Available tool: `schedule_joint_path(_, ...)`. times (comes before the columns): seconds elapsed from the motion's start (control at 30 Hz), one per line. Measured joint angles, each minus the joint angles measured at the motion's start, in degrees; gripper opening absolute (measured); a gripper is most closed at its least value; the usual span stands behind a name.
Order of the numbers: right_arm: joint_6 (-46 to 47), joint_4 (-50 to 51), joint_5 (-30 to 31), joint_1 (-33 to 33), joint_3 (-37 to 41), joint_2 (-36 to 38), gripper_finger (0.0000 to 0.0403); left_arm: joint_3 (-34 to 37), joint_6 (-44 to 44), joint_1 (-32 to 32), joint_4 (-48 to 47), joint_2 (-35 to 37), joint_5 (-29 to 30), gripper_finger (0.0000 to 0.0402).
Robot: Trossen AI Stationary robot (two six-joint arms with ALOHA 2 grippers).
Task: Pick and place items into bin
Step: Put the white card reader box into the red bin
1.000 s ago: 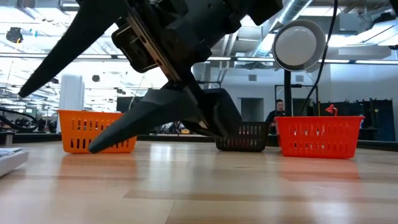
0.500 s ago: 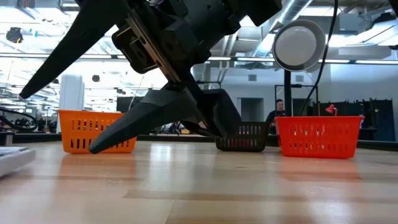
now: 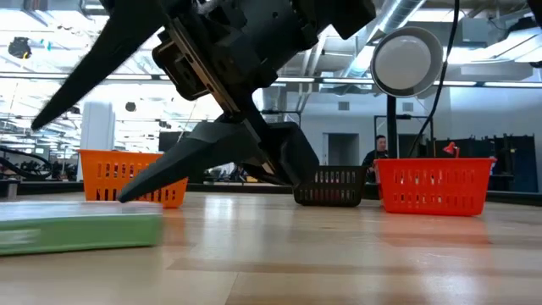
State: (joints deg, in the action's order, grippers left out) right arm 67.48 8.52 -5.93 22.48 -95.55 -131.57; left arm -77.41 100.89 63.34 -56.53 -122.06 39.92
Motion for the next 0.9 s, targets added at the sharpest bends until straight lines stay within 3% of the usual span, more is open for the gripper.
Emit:
schedule_joint_path(0.27,-2.2,4.2,-0.8,0.1,-0.1,0.2,0.0224,0.8,-9.8,-5.0,3.8,0.1,0.6,0.0000)
schedule_joint_path(0.5,-6.4,6.1,-6.7,0.5,-0.5,2.0,0.0224,-0.8,-8.1,-3.6,1.9,0.0,4.4,0.0000)
schedule_joint_path(0.67,-6.0,14.1,-6.5,1.1,-0.5,2.6,0.0224,-0.8,-6.5,-2.6,1.4,0.0,4.8,0.0000)
schedule_joint_path(0.9,-1.1,20.2,-3.8,1.8,-0.5,2.6,0.0224,-1.1,-6.9,-2.3,2.4,0.0,11.0,0.0000)
